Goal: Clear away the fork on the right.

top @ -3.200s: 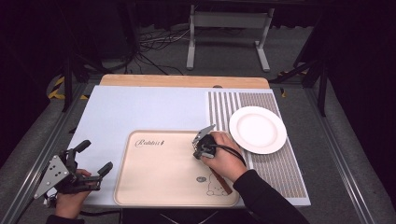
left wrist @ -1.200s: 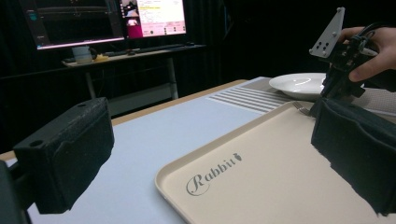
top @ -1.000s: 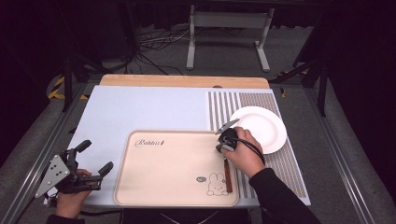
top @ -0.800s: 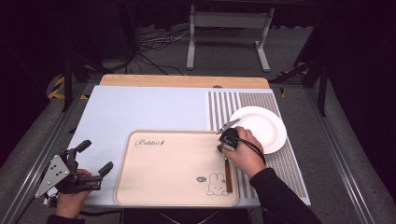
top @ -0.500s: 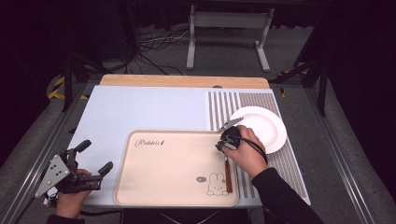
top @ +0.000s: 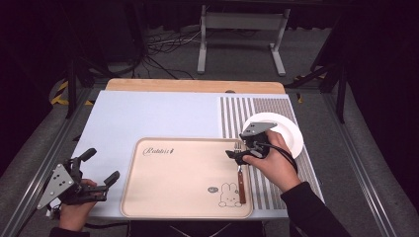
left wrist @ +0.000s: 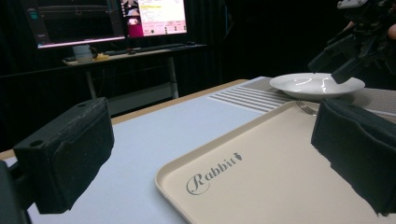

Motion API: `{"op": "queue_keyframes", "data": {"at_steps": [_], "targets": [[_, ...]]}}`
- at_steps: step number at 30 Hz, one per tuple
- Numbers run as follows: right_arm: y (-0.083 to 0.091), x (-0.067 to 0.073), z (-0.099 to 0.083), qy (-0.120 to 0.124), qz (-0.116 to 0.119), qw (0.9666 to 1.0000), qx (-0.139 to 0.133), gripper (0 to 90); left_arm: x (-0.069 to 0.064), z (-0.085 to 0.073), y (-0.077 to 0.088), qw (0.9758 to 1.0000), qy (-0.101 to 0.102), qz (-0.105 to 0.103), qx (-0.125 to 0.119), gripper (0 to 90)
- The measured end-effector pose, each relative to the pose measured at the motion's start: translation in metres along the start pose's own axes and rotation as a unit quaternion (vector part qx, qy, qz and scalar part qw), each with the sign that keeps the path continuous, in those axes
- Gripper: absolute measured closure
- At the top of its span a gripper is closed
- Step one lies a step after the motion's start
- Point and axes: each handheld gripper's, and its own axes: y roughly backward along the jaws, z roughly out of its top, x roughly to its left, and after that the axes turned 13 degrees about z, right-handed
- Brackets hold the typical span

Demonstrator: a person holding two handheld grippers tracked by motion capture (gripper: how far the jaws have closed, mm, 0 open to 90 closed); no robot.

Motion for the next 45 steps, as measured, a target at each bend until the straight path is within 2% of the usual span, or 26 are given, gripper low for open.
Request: {"op": "queue_keyframes", "data": {"at_steps": [1,2,3,4,9,13,16,21,28,33,36,42,45], "targets": [[0.005,0.001,-0.002,0.015,0.006,0.9998,-0.012,17.1,0.000,0.000,0.000,1.0000,-0.001,0.000,0.001,0.0],[0.005,0.001,-0.002,0.015,0.006,0.9998,-0.012,17.1,0.000,0.000,0.000,1.0000,-0.001,0.000,0.001,0.0],[0.011,0.002,-0.005,0.022,0.009,0.9993,-0.030,14.5,0.000,0.000,0.000,1.0000,0.000,0.000,0.000,0.0],[0.011,0.002,-0.005,0.022,0.009,0.9993,-0.030,14.5,0.000,0.000,0.000,1.0000,0.000,0.000,0.000,0.0],[0.025,0.002,-0.015,0.023,0.009,0.9972,-0.071,10.9,-0.001,0.000,0.000,1.0000,0.001,0.000,0.000,0.1],[0.038,0.001,-0.025,0.028,0.005,0.9939,-0.106,8.1,0.000,0.000,0.000,1.0000,0.001,0.000,0.001,0.0],[0.049,0.000,-0.035,0.030,0.003,0.9908,-0.132,6.6,0.000,0.000,0.000,1.0000,0.001,0.000,0.002,0.0],[0.059,-0.002,-0.051,0.039,0.004,0.9867,-0.158,5.2,0.000,-0.001,0.000,1.0000,0.001,0.000,0.003,0.0],[0.074,-0.006,-0.077,0.037,-0.001,0.9770,-0.210,3.7,-0.001,-0.001,-0.001,1.0000,0.002,0.003,0.003,0.0],[0.080,-0.009,-0.094,0.043,-0.007,0.9732,-0.226,2.2,-0.001,-0.001,-0.001,1.0000,0.001,0.003,0.003,0.0],[0.083,-0.011,-0.102,0.035,-0.011,0.9727,-0.229,2.2,-0.001,-0.001,-0.001,1.0000,0.001,0.003,0.003,0.0],[0.087,-0.013,-0.118,0.029,-0.019,0.9634,-0.266,1.7,-0.001,-0.001,-0.001,1.0000,-0.001,0.002,0.003,0.0],[0.085,-0.014,-0.124,0.033,-0.019,0.9618,-0.271,1.2,-0.001,-0.001,-0.001,1.0000,0.000,0.002,0.003,0.0]]}}
